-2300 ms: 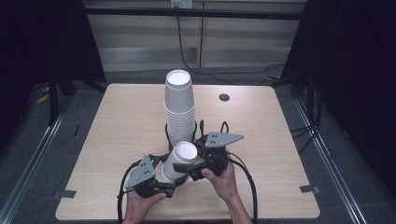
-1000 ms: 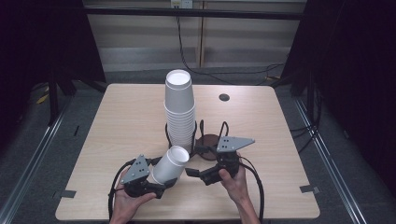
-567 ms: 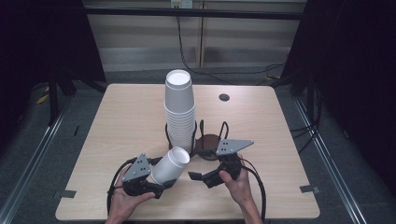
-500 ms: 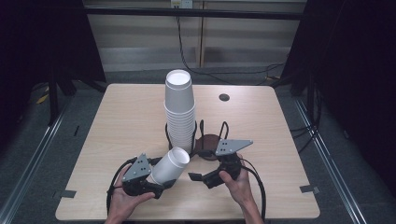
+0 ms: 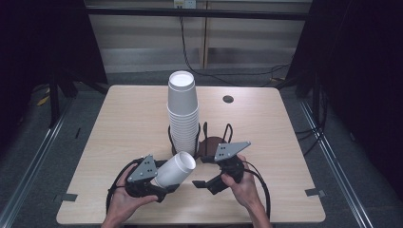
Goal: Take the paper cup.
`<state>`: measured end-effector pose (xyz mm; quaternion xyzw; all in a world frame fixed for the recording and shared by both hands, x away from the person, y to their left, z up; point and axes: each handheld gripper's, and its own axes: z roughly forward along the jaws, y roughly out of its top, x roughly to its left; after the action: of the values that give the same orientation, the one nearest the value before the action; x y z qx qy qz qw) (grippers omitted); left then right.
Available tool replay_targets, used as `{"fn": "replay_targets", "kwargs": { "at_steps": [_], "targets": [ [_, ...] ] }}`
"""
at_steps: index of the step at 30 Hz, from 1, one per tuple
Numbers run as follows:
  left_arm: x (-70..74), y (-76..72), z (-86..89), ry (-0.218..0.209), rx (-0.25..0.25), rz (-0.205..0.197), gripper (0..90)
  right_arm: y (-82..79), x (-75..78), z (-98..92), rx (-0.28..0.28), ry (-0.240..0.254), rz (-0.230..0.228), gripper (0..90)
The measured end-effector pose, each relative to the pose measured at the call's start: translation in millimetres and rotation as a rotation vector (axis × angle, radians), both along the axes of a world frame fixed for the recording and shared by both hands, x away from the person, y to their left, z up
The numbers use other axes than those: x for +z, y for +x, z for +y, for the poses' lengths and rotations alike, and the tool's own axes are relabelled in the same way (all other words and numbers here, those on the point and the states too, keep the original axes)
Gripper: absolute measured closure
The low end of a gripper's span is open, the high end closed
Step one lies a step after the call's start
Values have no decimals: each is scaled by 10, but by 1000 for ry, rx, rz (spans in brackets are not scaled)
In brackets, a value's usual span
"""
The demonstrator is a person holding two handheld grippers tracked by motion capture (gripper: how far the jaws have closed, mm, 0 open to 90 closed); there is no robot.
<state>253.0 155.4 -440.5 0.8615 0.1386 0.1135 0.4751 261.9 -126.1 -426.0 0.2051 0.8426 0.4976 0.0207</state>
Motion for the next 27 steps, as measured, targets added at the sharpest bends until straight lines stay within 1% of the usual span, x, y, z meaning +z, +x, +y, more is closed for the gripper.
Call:
{"fn": "replay_targets", "kwargs": {
  "at_steps": [1,2,5,6,10,11,12,14,15,16,18,19,21,23,24,25,27],
  "targets": [
    [8,2,-4,7,-1,3,192,5,1,5,4,-3,2,141],
    [15,10,-6,19,-11,-1,192,9,2,11,8,-14,-2,141],
    [21,16,-31,30,-18,6,192,17,8,24,20,-42,1,141],
    [27,17,-40,44,-25,6,192,19,10,30,24,-49,6,141],
    [47,14,-77,56,-45,9,192,29,17,53,39,-95,10,145],
    [52,13,-84,63,-50,10,193,32,14,56,42,-102,12,147],
    [59,11,-90,79,-51,7,193,36,11,53,46,-107,17,149],
    [64,18,-100,95,-54,5,193,42,3,49,67,-114,24,152],
    [64,21,-104,95,-57,10,194,45,-2,50,76,-118,27,156],
    [67,30,-110,103,-65,10,194,48,-7,54,86,-121,30,158],
    [76,28,-128,127,-61,7,194,58,-17,68,100,-140,35,160],
    [84,28,-135,140,-64,6,194,67,-20,79,106,-160,36,163],
    [94,32,-138,138,-77,7,194,79,-10,96,112,-193,32,164],
    [104,39,-141,151,-80,3,194,94,8,98,135,-199,47,163],
    [109,40,-141,162,-80,8,195,98,13,100,139,-197,46,163],
    [116,46,-145,173,-81,0,194,102,21,101,146,-202,49,163],
    [128,47,-153,185,-85,-1,195,122,23,117,180,-220,65,163]
  ]
}}
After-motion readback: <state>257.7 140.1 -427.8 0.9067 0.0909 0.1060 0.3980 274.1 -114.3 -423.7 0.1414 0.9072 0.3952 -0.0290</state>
